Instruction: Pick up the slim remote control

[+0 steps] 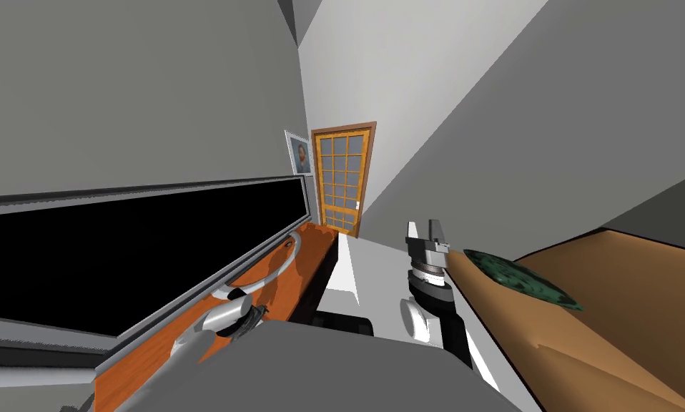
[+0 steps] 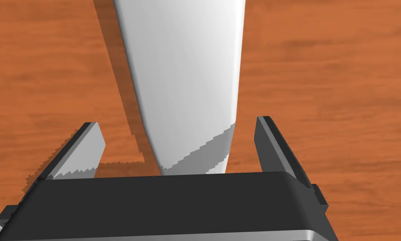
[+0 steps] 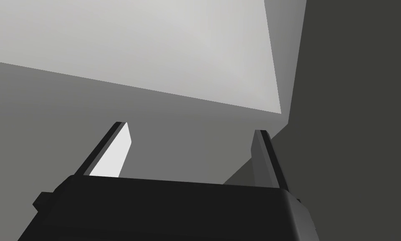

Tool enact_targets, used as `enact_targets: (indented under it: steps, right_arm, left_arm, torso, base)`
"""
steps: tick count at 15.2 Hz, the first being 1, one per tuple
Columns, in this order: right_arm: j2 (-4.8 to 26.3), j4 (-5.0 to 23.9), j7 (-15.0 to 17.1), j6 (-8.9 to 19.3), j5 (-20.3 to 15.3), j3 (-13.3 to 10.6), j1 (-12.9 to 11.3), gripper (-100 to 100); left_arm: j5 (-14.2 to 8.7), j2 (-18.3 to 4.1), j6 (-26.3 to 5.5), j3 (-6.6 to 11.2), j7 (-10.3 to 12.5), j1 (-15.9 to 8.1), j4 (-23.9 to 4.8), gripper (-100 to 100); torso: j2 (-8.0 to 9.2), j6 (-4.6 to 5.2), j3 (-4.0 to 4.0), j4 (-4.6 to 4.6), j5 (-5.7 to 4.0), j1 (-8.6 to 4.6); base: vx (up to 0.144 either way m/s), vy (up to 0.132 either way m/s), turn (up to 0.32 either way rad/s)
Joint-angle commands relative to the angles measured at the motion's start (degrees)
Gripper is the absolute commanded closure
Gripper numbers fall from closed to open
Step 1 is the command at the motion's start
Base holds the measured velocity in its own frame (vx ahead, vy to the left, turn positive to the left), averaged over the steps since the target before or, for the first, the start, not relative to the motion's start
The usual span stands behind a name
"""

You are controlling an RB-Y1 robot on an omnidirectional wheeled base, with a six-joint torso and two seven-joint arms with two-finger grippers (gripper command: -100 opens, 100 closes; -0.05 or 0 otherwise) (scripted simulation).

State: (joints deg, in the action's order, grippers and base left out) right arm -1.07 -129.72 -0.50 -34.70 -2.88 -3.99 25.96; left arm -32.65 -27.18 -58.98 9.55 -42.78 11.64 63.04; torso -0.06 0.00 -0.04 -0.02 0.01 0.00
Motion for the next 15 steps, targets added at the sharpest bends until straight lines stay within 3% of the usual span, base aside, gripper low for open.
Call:
enact_targets:
  steps: [1,3,4,5,9,10,14,15]
  right_arm:
    - [0.00,0.00,0.00,0.00,0.00,0.00,0.00,0]
    - [0.00,0.00,0.00,0.00,0.00,0.00,0.00,0]
    - [0.00,0.00,0.00,0.00,0.00,0.00,0.00,0]
    - [0.00,0.00,0.00,0.00,0.00,0.00,0.00,0]
    - [0.00,0.00,0.00,0.00,0.00,0.00,0.00,0]
    - [0.00,0.00,0.00,0.00,0.00,0.00,0.00,0]
    - [0.00,0.00,0.00,0.00,0.00,0.00,0.01,0]
    - [0.00,0.00,0.00,0.00,0.00,0.00,0.01,0]
  left_arm:
    - [0.60,0.84,1.64,-0.54,0.51,-0.31,-1.25,-100]
    - [1.48,2.03,3.54,-1.29,1.18,-0.79,-2.88,-100]
    - [1.02,1.39,2.33,-0.89,0.77,-0.67,-2.10,-100]
    - [1.11,1.52,2.72,-0.98,0.86,-0.76,-2.40,100]
    - [1.11,1.49,2.70,-0.96,0.90,-0.71,-2.43,100]
    - [0.38,0.55,1.16,-0.35,0.34,-0.19,-0.84,100]
    - [-0.73,-0.94,-1.21,0.59,-0.51,0.40,1.21,100]
    - [-0.49,-0.50,-0.21,0.31,-0.37,0.23,0.42,100]
  torso:
    - [0.00,0.00,0.00,0.00,0.00,0.00]
    - [0.06,-0.01,0.04,0.02,0.00,0.01]
    - [0.07,-0.01,0.04,0.02,0.00,0.00]
    - [0.05,-0.02,0.03,0.02,-0.01,-0.02]
    - [-0.03,0.02,0.00,0.03,-0.01,-0.07]
    - [-0.03,0.01,0.00,0.02,-0.01,-0.07]
    - [-0.11,-0.06,-0.04,0.01,-0.09,-0.19]
    - [-0.10,-0.05,-0.04,0.00,-0.10,-0.19]
  base:
    - [-0.027,0.027,-0.089]
    - [-0.023,0.024,-0.077]
    - [-0.012,0.011,-0.036]
    - [0.000,0.000,0.000]
    - [0.000,0.000,0.000]
    - [0.013,-0.010,0.074]
    - [0.025,-0.027,0.083]
    - [0.010,-0.010,0.027]
